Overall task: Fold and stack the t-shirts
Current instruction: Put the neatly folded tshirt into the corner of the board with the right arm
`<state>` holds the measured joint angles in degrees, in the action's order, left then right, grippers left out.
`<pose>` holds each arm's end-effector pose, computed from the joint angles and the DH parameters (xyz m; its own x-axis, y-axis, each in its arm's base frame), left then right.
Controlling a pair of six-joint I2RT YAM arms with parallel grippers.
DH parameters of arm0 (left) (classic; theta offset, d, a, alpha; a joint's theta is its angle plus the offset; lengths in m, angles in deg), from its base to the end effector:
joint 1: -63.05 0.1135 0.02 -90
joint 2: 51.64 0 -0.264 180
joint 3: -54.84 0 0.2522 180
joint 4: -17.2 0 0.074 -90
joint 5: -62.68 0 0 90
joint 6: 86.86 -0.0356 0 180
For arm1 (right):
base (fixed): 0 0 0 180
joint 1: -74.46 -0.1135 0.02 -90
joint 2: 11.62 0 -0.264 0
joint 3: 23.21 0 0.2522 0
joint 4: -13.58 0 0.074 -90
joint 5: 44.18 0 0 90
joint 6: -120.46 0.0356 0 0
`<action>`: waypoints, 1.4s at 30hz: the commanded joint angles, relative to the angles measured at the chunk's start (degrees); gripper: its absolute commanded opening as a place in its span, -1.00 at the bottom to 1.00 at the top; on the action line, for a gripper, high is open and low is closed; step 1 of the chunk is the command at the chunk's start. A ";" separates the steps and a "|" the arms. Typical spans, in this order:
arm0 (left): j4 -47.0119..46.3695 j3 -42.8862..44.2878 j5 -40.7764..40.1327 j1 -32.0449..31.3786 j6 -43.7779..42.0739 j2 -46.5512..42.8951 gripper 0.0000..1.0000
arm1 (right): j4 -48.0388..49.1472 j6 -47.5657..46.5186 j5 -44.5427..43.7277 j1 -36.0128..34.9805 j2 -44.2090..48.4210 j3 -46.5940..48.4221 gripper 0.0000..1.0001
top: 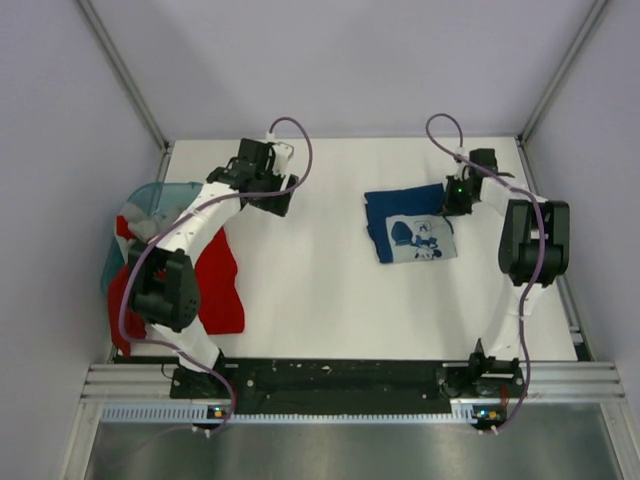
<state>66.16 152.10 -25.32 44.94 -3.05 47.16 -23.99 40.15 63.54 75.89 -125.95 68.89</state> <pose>0.3629 -0.1200 0.2831 -0.6934 0.3401 -0.6353 0.4089 0.9116 0.0418 0.4166 0.0004 0.1654 -0.8734 0.1822 -0.4516 0.0180 0.9388 0.3440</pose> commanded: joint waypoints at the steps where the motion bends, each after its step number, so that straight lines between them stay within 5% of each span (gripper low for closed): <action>1: -1.27 -2.38 -0.51 1.76 -3.47 -5.11 0.63 | -1.49 -10.99 -6.71 1.91 -3.70 9.88 -1.00; 6: -1.54 -3.43 -0.94 2.99 -4.17 -6.78 0.63 | -7.11 -16.72 -15.14 3.40 -11.52 22.44 -1.00; 13: -1.89 -3.52 -3.76 4.05 -4.79 -7.13 0.63 | -10.72 -13.13 -22.28 9.54 -17.94 32.12 -1.00; 33: -2.15 -3.35 -6.83 4.31 -5.93 -6.61 0.63 | -7.66 -11.01 -27.11 14.56 -28.50 48.83 -1.00; 36: -2.24 -3.52 -7.01 4.40 -6.02 -6.87 0.63 | -7.30 -10.22 -28.08 14.56 -28.85 49.10 -0.50; 37: -2.24 -3.52 -7.10 4.40 -6.02 -6.87 0.63 | -7.21 -10.13 -28.43 14.56 -28.68 48.92 -0.19; 39: -2.24 -3.61 -7.10 4.40 -6.11 -7.05 0.63 | -7.30 -7.16 -30.18 14.56 -27.89 48.57 0.73; 40: -2.33 -3.61 -6.92 4.40 -6.11 -7.13 0.63 | -6.87 -4.97 -32.28 14.48 -26.75 47.96 0.97; 42: -2.24 -3.61 -6.57 4.40 -6.11 -7.31 0.63 | -3.98 -2.32 -34.14 14.21 -23.51 44.89 0.97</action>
<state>65.64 148.67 -31.70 49.05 -8.78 42.70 -31.51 31.63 34.49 90.36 -153.90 115.58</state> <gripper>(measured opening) 0.815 0.956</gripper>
